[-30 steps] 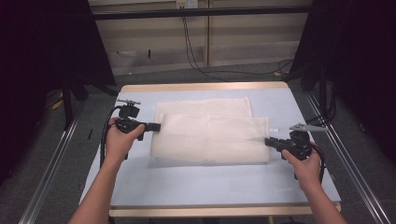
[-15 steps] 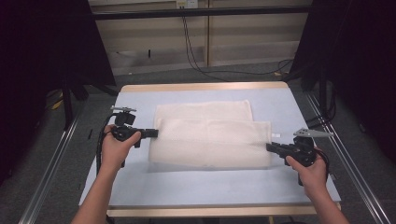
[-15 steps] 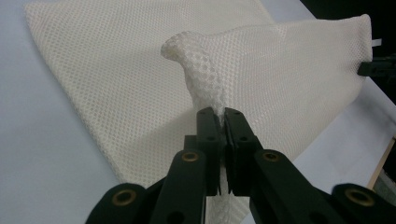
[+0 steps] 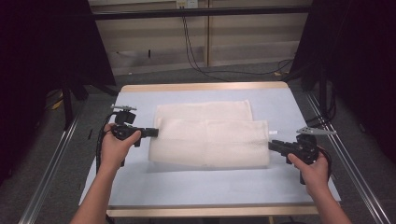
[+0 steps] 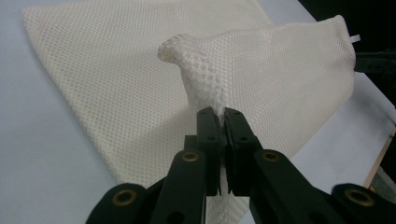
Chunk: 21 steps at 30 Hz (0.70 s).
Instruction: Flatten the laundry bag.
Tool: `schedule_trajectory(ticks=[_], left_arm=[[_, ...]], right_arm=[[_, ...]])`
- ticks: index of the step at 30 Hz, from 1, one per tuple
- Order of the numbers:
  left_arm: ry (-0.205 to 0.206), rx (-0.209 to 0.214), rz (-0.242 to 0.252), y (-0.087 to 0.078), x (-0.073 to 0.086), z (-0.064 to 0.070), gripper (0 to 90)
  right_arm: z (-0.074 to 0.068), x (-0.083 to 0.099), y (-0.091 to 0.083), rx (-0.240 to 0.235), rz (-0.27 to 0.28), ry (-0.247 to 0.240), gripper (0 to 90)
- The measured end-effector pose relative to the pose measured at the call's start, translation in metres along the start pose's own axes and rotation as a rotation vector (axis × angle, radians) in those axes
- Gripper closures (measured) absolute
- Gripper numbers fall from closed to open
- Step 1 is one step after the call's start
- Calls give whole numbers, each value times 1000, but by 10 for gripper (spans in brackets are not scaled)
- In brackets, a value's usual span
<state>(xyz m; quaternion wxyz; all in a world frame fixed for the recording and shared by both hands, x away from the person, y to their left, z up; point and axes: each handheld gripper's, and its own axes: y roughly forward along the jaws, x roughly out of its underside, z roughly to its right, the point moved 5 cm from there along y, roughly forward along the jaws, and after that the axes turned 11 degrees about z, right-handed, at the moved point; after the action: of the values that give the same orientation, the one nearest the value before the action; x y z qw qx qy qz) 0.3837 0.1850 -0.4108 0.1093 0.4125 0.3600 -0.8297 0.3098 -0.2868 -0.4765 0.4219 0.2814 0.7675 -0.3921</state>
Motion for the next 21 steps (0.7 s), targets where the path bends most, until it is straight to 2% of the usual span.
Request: schedule_trajectory(ticks=[4, 6, 9, 13, 16, 19, 21], left_arm=[[-9, 3, 6, -1, 2, 0, 864], [3, 6, 4, -2, 2, 0, 863], [2, 12, 6, -3, 1, 2, 863], [13, 24, 11, -7, 2, 6, 864], [14, 26, 15, -9, 3, 6, 863], [11, 28, 20, -11, 7, 5, 863], [2, 30, 23, -11, 10, 4, 862]], right_arm=[[6, -4, 1, 28, 4, 4, 704], [10, -6, 2, 43, 10, 4, 699], [15, -6, 6, 58, -7, 11, 697], [17, -1, 13, 74, -34, -5, 709], [17, 2, 16, 64, -48, -12, 723], [9, 5, 18, 16, -51, -4, 806], [3, 6, 17, -36, -41, 6, 842]])
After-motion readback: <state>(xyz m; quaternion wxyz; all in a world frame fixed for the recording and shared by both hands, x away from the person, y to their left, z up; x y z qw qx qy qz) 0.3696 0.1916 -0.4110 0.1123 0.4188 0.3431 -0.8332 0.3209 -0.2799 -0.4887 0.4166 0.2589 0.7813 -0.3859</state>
